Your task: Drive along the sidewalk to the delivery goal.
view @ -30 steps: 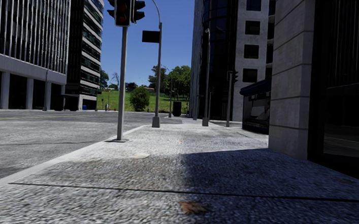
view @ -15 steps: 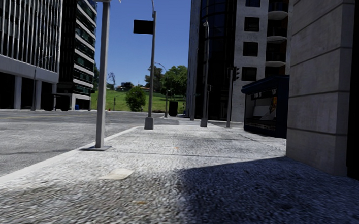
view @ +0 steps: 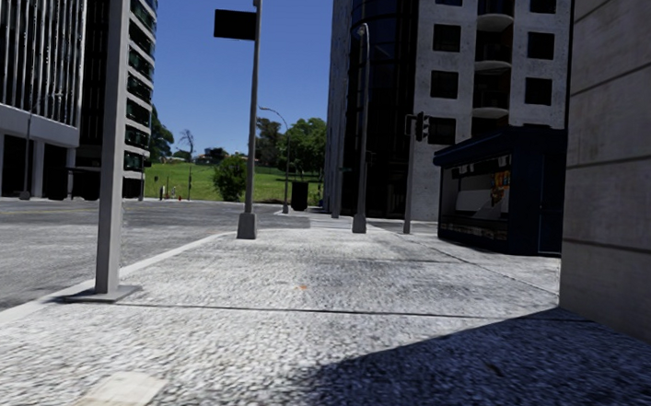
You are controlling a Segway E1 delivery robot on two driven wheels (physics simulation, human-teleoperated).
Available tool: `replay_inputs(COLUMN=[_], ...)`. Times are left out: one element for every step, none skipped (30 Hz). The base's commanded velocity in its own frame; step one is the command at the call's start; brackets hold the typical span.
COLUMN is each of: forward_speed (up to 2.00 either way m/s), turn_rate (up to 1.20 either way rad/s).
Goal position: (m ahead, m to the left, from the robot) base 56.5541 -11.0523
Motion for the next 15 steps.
replay_inputs(forward_speed=[2.0,2.0,2.0,2.0,2.0,2.0,2.0,2.0,2.0,2.0,2.0,2.0,2.0,2.0,2.0], turn_rate=[-0.23,-0.23,-0.23,-0.23,-0.23,-0.23,-0.23,-0.23,-0.23,-0.23,-0.23,-0.23,-0.21,0.0,0.0])
